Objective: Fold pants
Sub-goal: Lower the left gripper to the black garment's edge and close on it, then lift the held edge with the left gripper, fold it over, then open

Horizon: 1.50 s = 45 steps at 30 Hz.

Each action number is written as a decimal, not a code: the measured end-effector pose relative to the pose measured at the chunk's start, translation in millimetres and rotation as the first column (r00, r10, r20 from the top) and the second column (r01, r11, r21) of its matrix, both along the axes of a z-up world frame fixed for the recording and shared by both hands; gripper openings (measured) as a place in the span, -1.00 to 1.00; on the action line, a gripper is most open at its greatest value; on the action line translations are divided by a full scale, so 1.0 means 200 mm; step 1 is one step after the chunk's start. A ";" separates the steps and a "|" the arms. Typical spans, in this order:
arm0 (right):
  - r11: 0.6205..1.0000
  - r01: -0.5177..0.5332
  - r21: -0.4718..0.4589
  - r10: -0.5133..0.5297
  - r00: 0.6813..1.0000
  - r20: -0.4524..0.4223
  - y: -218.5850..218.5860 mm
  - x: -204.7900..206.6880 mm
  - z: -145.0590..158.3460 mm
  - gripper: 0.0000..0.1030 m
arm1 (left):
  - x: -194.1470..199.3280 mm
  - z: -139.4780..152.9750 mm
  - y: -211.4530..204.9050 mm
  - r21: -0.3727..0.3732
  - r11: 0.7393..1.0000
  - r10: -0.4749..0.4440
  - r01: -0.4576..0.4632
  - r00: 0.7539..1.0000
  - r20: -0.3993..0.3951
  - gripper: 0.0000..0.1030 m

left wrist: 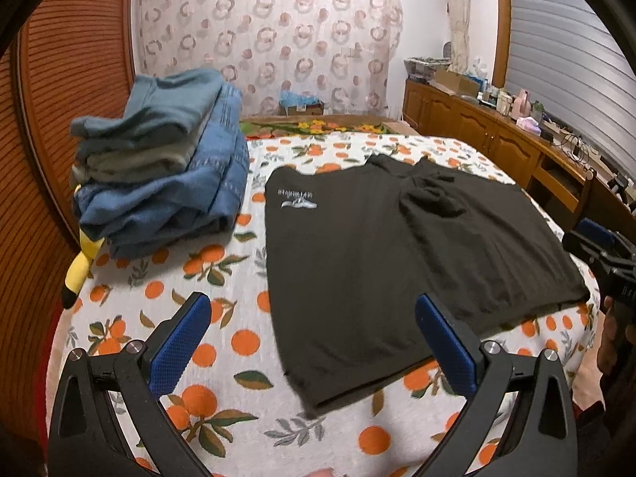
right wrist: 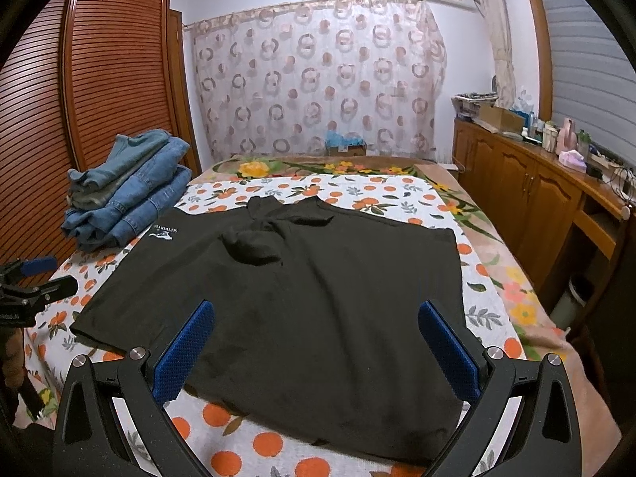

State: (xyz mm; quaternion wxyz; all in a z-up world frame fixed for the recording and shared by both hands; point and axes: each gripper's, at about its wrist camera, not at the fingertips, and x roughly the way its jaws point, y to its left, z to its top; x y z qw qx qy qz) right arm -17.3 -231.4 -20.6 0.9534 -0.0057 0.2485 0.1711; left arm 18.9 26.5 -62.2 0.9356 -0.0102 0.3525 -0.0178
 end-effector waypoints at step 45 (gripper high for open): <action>0.999 -0.038 -0.009 0.037 0.996 -0.086 -0.08 0.09 -0.10 0.98 | 0.09 -0.04 -0.09 -0.128 0.972 -0.202 0.196 0.979 -0.038 -0.94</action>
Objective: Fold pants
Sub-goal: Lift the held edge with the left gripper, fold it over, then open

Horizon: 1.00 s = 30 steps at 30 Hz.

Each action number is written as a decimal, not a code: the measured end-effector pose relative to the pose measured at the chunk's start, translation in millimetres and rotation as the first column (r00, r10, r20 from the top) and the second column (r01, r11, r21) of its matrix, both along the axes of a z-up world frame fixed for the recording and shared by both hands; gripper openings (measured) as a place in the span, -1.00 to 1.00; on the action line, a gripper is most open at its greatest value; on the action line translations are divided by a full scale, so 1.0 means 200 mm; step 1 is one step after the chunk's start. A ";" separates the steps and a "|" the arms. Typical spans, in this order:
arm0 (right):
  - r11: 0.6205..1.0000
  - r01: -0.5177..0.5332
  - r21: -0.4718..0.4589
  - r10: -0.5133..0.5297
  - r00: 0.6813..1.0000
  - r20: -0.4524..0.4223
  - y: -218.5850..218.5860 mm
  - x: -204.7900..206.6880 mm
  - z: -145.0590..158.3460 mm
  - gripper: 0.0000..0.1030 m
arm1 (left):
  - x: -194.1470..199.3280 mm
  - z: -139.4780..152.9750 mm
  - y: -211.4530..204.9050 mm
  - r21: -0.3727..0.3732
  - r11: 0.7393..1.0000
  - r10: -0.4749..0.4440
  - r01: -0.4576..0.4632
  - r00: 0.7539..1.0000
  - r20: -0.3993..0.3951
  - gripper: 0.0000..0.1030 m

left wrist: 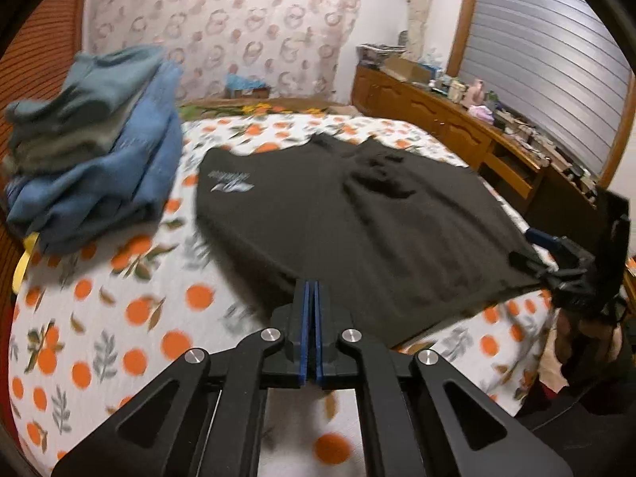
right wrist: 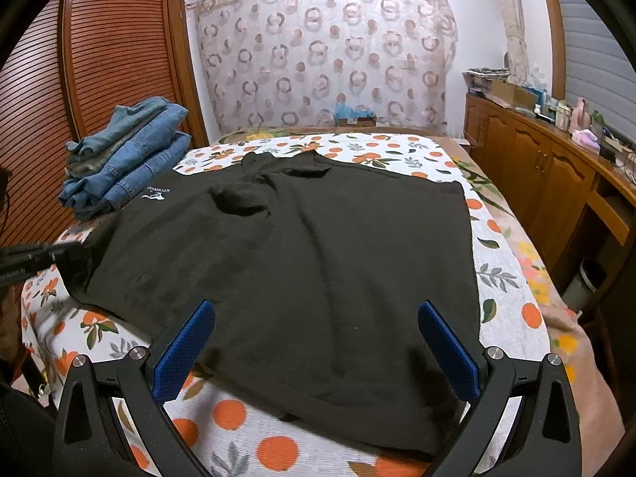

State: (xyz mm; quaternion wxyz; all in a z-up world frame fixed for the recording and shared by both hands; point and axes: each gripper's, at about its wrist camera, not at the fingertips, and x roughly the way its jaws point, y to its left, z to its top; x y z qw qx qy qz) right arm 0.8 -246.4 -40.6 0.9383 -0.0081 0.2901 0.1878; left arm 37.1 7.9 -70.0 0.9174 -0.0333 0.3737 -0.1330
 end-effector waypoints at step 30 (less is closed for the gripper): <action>0.997 0.073 -0.016 -0.073 0.997 0.018 -0.14 -0.17 0.06 0.93 | 0.37 0.26 -0.79 0.005 0.931 -0.365 0.365 0.930 0.037 -0.96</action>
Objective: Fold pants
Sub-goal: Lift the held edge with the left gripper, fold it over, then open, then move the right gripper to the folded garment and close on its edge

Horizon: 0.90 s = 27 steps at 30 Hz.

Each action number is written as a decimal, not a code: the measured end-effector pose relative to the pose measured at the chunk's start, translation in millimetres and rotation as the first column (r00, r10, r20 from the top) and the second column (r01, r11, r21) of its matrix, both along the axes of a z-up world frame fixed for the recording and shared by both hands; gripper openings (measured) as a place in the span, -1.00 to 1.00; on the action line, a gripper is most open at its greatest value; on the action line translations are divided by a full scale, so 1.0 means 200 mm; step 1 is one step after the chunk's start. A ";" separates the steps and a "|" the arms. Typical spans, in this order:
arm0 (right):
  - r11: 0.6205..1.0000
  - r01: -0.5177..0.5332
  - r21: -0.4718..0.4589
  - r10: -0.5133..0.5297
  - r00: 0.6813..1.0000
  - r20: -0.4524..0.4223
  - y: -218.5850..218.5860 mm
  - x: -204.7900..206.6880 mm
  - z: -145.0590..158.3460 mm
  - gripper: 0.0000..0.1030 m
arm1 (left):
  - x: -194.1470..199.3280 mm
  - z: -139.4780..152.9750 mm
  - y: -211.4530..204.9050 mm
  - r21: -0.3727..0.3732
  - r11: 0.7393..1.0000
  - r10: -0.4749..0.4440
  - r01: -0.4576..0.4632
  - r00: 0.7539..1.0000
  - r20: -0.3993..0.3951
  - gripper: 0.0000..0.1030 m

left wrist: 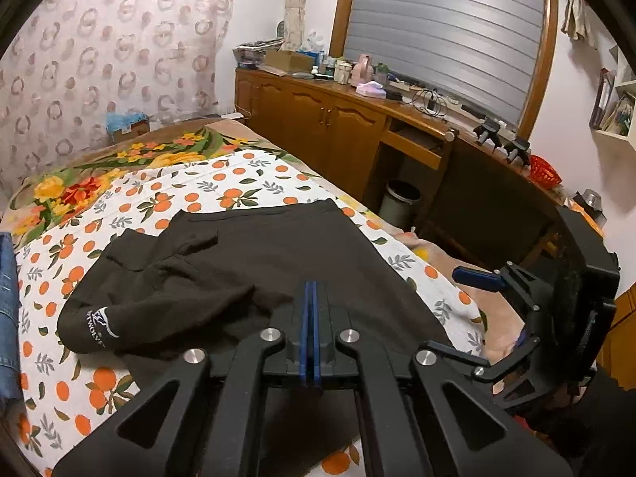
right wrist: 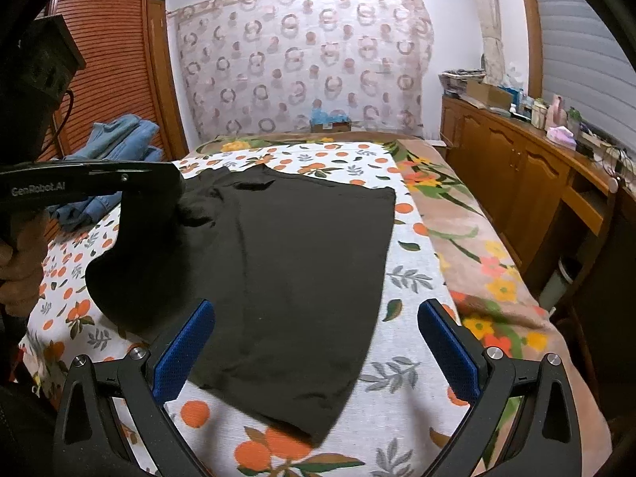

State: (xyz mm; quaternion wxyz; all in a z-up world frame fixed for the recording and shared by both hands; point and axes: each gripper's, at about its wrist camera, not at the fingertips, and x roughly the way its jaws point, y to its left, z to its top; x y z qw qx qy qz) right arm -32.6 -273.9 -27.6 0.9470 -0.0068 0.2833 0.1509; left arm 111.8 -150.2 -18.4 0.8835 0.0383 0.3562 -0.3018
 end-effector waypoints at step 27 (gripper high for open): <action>0.983 -0.161 0.086 0.168 0.983 -0.076 0.17 0.16 0.01 0.00 | -0.05 -0.28 0.44 0.093 0.970 0.227 -0.225 0.974 -0.017 0.39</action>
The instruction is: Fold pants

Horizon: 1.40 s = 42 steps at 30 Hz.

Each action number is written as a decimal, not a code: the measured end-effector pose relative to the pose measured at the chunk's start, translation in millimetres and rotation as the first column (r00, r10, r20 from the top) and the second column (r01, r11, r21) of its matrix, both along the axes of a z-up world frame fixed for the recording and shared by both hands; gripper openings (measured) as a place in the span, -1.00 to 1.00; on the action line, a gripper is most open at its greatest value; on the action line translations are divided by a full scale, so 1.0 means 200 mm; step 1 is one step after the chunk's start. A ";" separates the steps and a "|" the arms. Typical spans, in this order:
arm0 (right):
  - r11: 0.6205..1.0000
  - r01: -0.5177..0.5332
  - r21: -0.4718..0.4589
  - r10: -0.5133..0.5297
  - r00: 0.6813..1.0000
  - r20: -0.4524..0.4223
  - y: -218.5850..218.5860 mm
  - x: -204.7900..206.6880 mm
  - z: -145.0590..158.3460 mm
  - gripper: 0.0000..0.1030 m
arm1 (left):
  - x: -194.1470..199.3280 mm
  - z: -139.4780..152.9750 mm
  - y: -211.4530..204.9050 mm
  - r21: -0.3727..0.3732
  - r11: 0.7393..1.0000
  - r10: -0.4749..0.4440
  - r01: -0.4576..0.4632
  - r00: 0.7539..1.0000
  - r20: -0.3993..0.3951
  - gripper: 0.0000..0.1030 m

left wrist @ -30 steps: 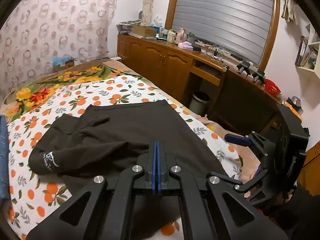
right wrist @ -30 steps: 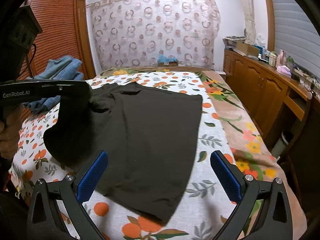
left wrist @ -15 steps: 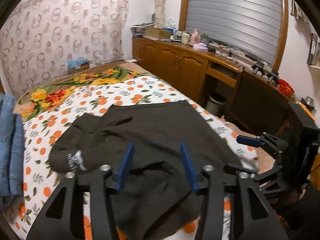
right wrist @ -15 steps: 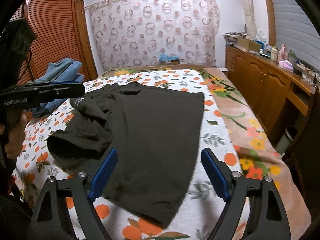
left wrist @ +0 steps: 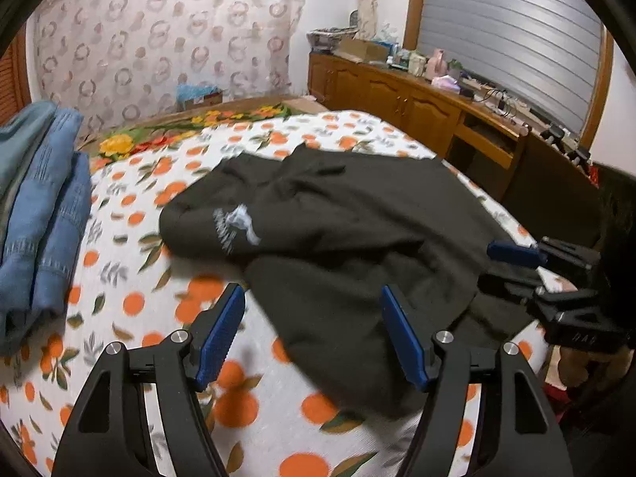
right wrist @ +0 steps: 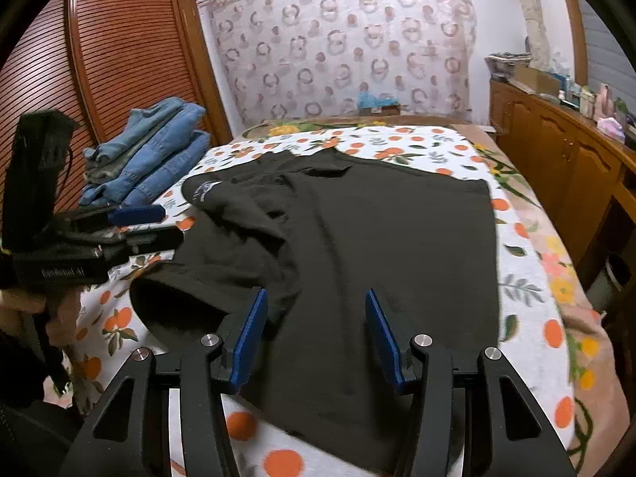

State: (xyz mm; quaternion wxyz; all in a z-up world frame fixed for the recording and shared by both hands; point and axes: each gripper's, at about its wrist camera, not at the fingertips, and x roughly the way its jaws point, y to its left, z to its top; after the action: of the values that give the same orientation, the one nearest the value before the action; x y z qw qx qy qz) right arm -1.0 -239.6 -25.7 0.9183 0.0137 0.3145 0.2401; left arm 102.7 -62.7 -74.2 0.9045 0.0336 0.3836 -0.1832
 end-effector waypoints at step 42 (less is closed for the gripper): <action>1.000 0.009 -0.016 -0.006 0.983 0.182 -0.16 -0.29 0.30 -0.88 | -0.04 0.05 -0.06 -0.016 1.000 -0.024 0.024 1.000 0.012 0.39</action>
State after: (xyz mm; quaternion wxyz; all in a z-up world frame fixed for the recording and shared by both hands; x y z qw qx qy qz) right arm -58.7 -271.6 34.9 0.9442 -0.0148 0.2311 0.2341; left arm 95.2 -74.9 -64.8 0.9048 0.0321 0.3762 -0.1970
